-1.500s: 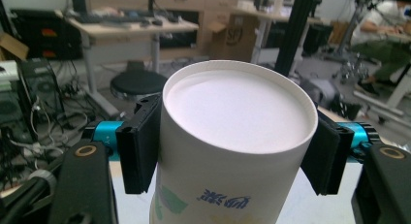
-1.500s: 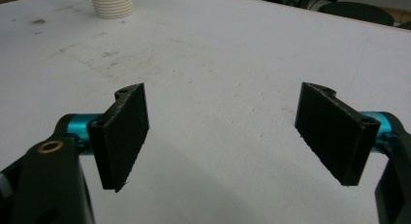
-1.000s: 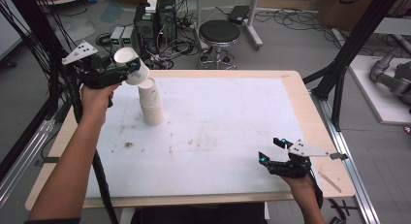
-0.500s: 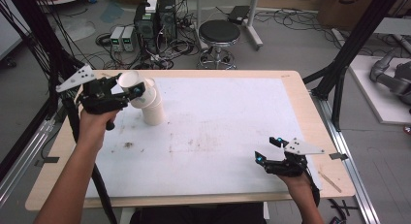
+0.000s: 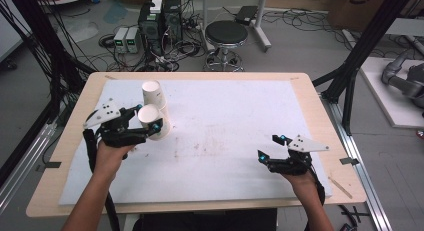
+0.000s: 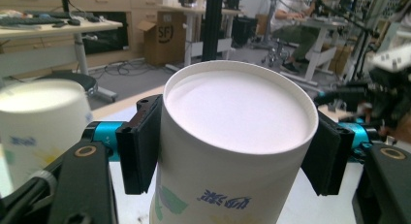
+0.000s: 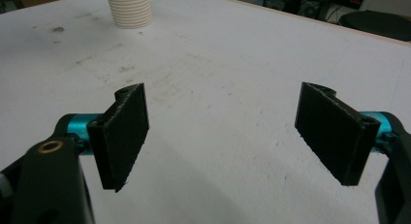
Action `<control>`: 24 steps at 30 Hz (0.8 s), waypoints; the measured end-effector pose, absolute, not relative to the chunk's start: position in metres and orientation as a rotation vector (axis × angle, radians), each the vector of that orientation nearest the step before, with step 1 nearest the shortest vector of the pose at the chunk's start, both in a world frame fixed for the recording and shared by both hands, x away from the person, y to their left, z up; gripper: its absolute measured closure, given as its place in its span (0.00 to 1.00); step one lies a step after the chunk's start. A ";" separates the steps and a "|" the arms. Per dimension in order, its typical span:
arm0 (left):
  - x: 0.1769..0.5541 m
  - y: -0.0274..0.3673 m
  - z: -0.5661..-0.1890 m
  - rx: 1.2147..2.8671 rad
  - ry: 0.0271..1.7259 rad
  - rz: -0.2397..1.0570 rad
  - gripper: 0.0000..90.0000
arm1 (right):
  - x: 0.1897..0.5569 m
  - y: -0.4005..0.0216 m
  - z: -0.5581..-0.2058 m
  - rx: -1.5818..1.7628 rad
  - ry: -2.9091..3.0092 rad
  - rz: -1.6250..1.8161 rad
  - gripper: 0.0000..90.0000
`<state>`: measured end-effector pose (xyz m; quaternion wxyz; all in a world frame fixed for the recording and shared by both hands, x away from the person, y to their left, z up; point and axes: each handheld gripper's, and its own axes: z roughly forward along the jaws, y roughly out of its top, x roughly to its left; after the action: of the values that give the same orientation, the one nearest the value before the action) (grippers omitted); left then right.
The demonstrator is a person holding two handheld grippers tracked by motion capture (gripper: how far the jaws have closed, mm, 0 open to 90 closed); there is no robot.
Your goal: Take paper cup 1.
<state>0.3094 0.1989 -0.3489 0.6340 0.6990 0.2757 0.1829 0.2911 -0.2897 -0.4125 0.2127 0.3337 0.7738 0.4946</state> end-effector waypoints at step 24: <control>0.315 0.179 -0.397 1.599 0.621 0.314 0.36 | 0.314 -0.264 -0.416 0.874 2.207 1.394 0.22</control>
<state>0.3151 0.1787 -0.3971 0.6434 0.7019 0.2728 0.1376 0.3142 -0.2638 -0.4159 0.1930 0.3116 0.7866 0.4969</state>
